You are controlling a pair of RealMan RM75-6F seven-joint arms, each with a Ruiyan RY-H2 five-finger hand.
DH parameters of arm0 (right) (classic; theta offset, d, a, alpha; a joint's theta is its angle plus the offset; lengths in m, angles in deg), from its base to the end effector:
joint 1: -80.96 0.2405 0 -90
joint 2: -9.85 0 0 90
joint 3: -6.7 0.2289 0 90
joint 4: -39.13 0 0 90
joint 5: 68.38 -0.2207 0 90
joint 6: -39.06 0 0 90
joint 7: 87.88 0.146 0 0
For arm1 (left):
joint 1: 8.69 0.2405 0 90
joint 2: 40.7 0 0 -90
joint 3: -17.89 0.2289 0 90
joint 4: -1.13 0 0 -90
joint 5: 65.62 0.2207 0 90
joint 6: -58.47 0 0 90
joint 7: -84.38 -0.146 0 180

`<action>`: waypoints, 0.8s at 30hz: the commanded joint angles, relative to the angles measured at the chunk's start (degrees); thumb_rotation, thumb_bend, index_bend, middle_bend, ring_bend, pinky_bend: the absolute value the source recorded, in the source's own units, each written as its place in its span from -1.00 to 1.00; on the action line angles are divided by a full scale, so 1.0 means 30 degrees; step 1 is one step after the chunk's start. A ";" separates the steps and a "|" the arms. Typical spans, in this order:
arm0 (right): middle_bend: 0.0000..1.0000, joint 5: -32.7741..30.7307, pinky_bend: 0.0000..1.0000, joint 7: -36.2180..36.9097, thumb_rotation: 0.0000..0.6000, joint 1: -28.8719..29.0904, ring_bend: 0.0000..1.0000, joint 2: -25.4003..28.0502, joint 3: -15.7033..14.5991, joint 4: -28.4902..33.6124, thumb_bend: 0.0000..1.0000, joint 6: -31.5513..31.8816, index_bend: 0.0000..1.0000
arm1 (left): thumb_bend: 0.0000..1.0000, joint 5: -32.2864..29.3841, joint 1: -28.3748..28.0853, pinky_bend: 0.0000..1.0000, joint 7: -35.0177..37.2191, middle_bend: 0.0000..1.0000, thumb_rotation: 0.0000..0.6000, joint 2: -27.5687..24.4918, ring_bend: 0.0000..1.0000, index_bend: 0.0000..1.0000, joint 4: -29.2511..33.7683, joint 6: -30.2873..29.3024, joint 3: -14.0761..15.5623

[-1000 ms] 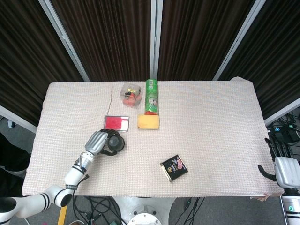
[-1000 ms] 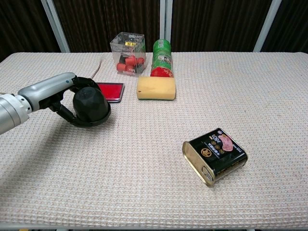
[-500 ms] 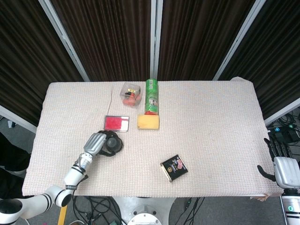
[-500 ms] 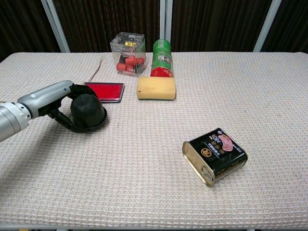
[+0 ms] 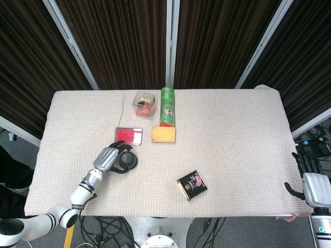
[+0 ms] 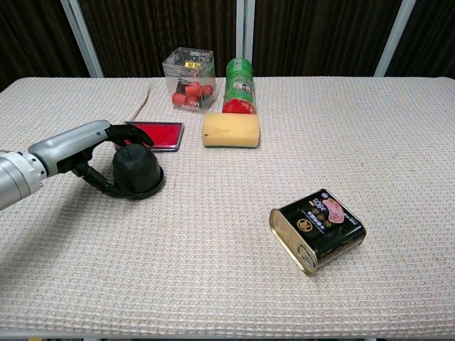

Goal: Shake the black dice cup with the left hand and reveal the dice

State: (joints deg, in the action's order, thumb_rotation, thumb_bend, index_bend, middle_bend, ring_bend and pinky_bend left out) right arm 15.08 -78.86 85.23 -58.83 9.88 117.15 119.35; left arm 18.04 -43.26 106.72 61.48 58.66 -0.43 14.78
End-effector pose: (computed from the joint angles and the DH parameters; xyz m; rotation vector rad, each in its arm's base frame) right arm -0.3460 -0.1821 0.1354 1.3473 -0.9734 0.8205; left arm -0.2028 0.3064 -0.0738 -1.7610 -1.3210 -1.1540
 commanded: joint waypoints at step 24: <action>-1.00 -0.0118 -1.00 0.0218 1.00 0.0008 -1.00 -0.0137 0.0043 -0.0357 -0.66 -0.0102 -1.00 | -0.79 -0.0256 0.0031 -0.62 -0.0891 -0.38 1.00 -0.1042 -0.78 -0.50 0.1887 0.0036 -0.0273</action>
State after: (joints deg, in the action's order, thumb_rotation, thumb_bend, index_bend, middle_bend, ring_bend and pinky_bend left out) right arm 14.73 -78.20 85.25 -59.23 10.01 116.08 119.04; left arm 17.37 -43.16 104.28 58.27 64.40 -0.16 14.07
